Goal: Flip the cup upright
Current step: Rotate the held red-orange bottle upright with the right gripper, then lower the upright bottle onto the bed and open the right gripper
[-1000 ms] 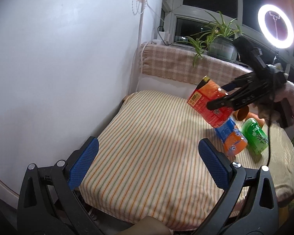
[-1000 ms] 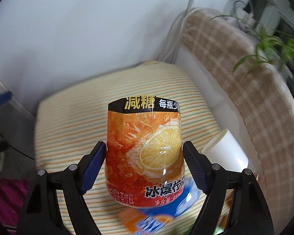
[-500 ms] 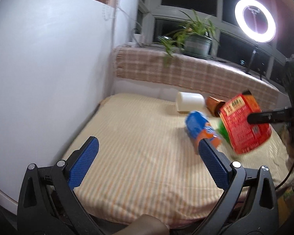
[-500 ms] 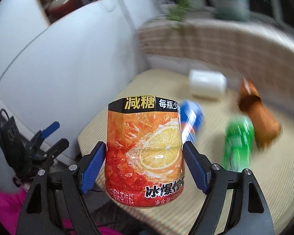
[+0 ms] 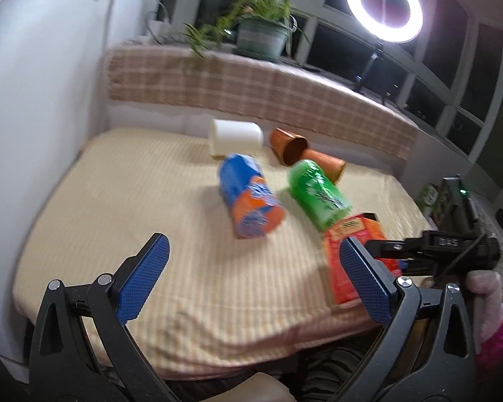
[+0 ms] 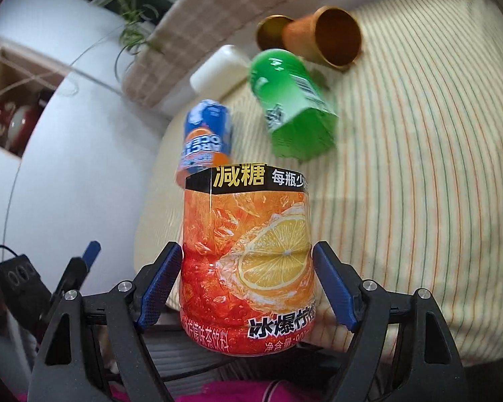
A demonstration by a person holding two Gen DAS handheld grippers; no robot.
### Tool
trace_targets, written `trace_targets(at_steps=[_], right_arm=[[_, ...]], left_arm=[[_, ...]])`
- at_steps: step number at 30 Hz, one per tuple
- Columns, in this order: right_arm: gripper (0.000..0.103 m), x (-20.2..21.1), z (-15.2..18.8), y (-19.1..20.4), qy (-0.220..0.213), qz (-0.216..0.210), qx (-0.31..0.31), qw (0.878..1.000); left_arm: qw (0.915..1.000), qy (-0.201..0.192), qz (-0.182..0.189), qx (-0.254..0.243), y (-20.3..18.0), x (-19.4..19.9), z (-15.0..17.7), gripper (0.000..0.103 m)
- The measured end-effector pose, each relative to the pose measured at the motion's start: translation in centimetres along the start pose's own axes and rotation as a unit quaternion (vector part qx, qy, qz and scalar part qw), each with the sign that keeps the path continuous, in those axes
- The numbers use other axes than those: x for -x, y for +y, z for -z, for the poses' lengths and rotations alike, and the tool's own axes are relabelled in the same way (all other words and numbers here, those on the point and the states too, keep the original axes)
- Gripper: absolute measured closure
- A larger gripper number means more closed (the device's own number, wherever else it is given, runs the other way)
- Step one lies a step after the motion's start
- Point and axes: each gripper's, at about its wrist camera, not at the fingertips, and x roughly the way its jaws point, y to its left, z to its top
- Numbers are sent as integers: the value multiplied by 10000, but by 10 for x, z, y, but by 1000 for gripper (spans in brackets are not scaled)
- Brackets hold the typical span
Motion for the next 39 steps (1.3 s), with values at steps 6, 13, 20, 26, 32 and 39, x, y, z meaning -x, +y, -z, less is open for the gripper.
trace_targets(at_steps=[6, 13, 20, 26, 32, 39], right_arm=[[21, 0, 1, -3, -10, 120, 112, 9999], [21, 18, 4, 4, -241, 176, 579, 9979], [21, 58, 20, 2, -759, 585, 841, 9918], [21, 86, 38, -11, -1125, 1165, 868, 9830], [21, 102, 47, -22, -1324, 1440, 763, 9777], [21, 104, 51, -29, -1384, 1489, 646, 9770]], left_arm=[[9981, 414, 427, 136, -11, -18, 0, 0], [9915, 841, 885, 454, -16, -36, -4, 0], [9736, 1466, 1477, 936, -21, -67, -10, 0], [9554, 1968, 1751, 1332, -25, -94, -12, 0], [9346, 2416, 1959, 1723, -28, -122, -11, 0], [9148, 2790, 2086, 2046, -33, -151, -3, 1]])
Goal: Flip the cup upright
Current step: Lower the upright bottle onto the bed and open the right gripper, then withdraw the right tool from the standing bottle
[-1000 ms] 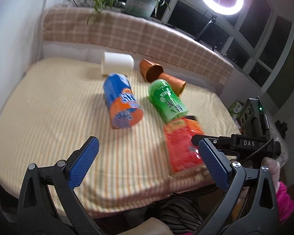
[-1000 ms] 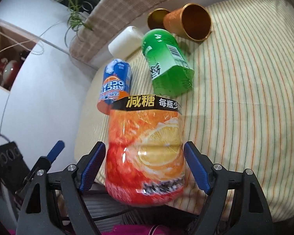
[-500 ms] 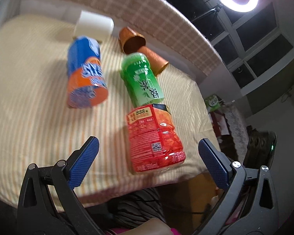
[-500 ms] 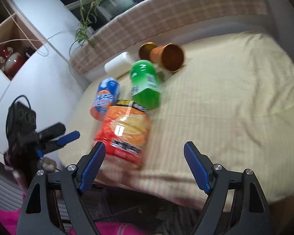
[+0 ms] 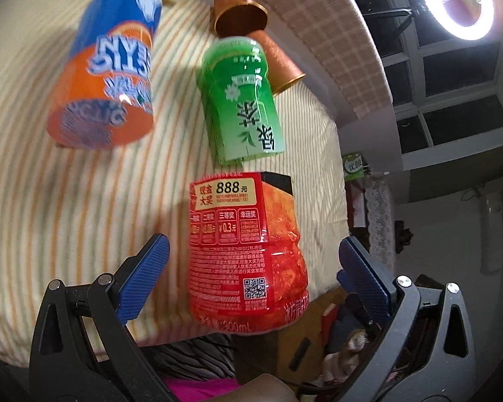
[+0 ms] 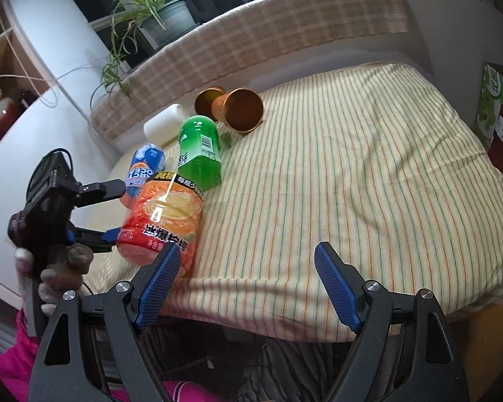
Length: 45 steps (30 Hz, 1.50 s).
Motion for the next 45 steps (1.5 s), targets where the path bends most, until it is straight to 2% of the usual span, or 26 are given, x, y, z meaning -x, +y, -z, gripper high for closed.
trace_targets(at_steps=[4, 13, 20, 25, 31, 39, 45], right_arm=[[21, -1, 3, -3, 17, 38, -41, 10000], [21, -4, 2, -8, 29, 105, -98, 9999], [21, -6, 2, -12, 6, 162, -168, 9997], [21, -6, 3, -10, -4, 171, -150, 9997], [21, -7, 3, -9, -3, 176, -151, 9997], [21, -6, 1, -9, -54, 213, -140, 9997], [21, -5, 0, -6, -110, 293, -39, 9995]], left_arm=[[10000, 62, -15, -33, -2, -8, 0, 3], [9994, 168, -181, -225, -8, -20, -2, 24], [9973, -35, -436, -597, -19, -18, 4, 25], [9926, -342, -625, -978, -30, -7, 12, 25], [9807, -782, -974, -1507, -46, 3, 26, 26], [9526, -1399, -1555, -2210, -62, 18, 45, 26], [9350, -1676, -1801, -2552, -71, 22, 56, 26]])
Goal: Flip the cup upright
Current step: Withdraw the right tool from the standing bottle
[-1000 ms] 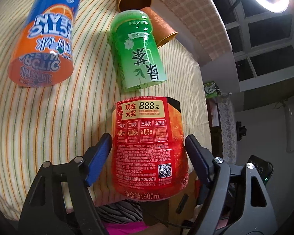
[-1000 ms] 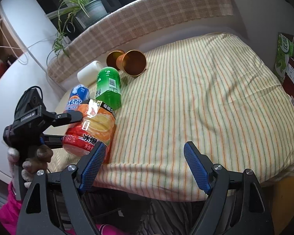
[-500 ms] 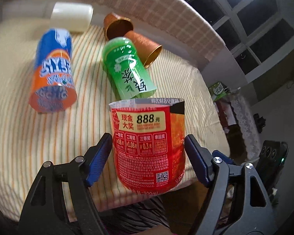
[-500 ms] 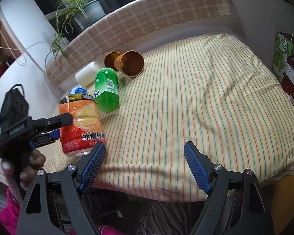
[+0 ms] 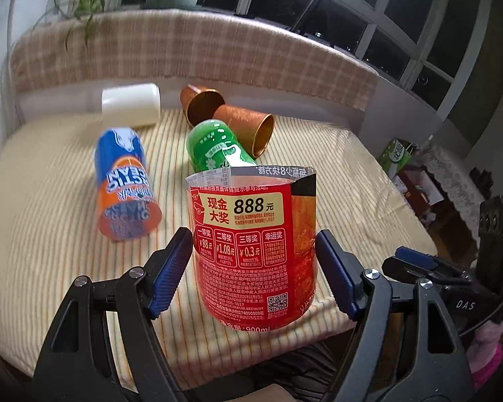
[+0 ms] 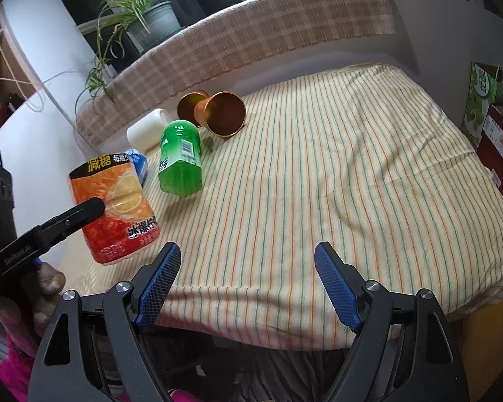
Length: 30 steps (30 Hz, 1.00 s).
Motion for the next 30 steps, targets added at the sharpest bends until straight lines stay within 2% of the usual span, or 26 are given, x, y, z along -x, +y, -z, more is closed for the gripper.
trace_targets(at_steps=[10, 30], right_arm=[[21, 3, 0, 7, -164, 305, 235, 9991], [21, 1, 2, 6, -178, 388, 236, 9988]], left_arm=[[9994, -197, -218, -195, -3, 3, 1, 26], [9974, -413, -411, -424, -2, -4, 0, 26]])
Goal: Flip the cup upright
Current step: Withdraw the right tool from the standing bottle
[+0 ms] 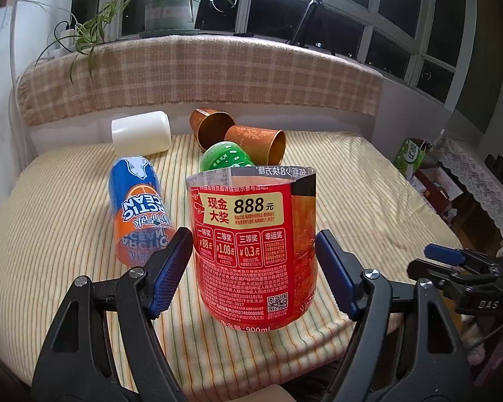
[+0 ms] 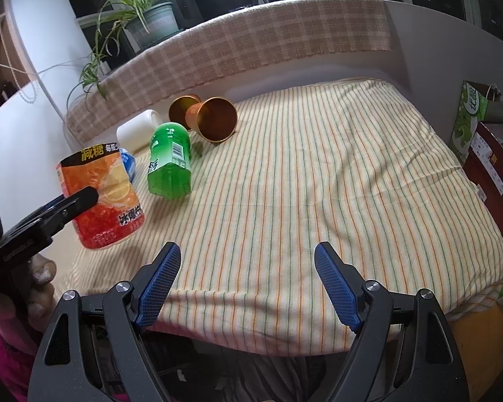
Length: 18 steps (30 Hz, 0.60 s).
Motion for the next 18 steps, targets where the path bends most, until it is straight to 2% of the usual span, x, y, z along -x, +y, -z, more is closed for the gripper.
trace_targets(at_steps=[8, 18], right_arm=[[21, 2, 1, -1, -19, 80, 5, 10000], [21, 1, 2, 1, -7, 89, 21, 10000]], left_arm=[[10000, 5, -75, -46, 3, -10, 5, 26], [9995, -171, -169, -202, 0, -14, 8, 26]])
